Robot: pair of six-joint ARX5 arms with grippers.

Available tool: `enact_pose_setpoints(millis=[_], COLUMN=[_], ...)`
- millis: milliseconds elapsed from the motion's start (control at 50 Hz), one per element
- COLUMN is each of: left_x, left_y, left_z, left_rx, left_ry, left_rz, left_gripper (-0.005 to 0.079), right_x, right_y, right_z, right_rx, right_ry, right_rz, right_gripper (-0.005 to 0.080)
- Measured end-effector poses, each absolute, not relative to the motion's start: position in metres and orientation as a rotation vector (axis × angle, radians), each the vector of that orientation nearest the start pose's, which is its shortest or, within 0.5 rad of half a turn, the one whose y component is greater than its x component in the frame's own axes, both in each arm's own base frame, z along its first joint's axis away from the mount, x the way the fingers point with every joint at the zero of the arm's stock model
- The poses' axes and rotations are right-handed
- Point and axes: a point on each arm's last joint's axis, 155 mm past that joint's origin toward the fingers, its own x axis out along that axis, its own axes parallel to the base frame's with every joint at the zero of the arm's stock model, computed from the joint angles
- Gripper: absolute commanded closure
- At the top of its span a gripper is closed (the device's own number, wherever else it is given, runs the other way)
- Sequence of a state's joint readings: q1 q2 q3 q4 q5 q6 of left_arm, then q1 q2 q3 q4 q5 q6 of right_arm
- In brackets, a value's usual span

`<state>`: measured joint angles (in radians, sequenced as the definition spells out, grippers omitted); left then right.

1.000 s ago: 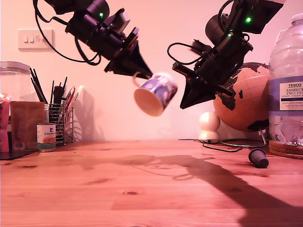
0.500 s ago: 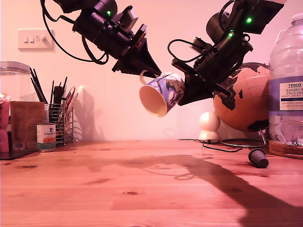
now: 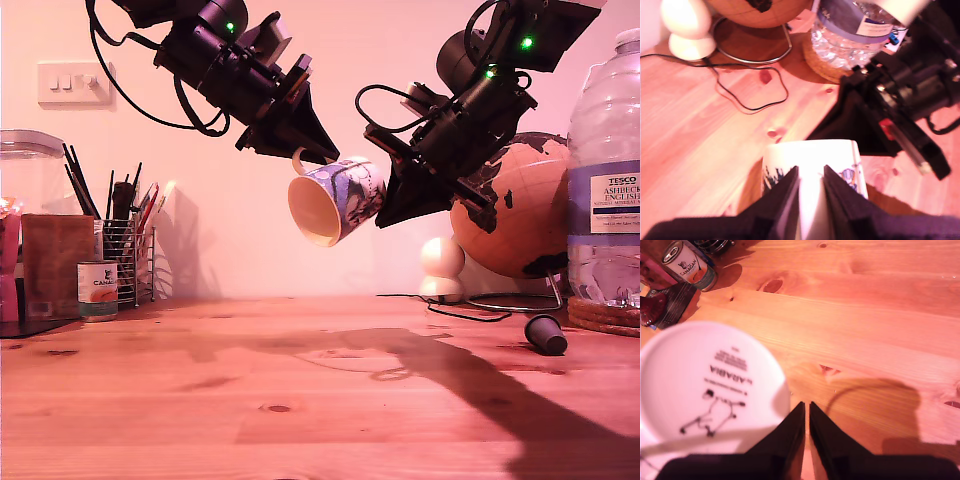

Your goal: Lift the coffee cup and remove the coffee capsule that is hidden under it

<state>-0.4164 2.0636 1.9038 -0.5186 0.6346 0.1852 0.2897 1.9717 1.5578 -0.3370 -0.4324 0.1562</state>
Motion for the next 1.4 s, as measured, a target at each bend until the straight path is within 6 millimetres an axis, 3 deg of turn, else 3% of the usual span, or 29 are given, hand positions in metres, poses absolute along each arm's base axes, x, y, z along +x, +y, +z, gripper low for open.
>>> enact_pose_setpoints(millis=[460,1400], left_x=[0.477,0.484], left_y=[-0.329,-0.321], left_z=[0.226,0.224], left_rx=[0.090,0.098], left_ry=[0.577,0.581], left_rz=[-1.064,-1.028], left_gripper=[0.0762,0.0762], right_x=[0.491,0.493], right_y=[0.228,0.242], right_z=[0.136,0.152], right_rx=[0.177,0.273], right_ry=[0.853,0.818], right_rz=[0.633,0.694], right_gripper=[0.0765,0.0765])
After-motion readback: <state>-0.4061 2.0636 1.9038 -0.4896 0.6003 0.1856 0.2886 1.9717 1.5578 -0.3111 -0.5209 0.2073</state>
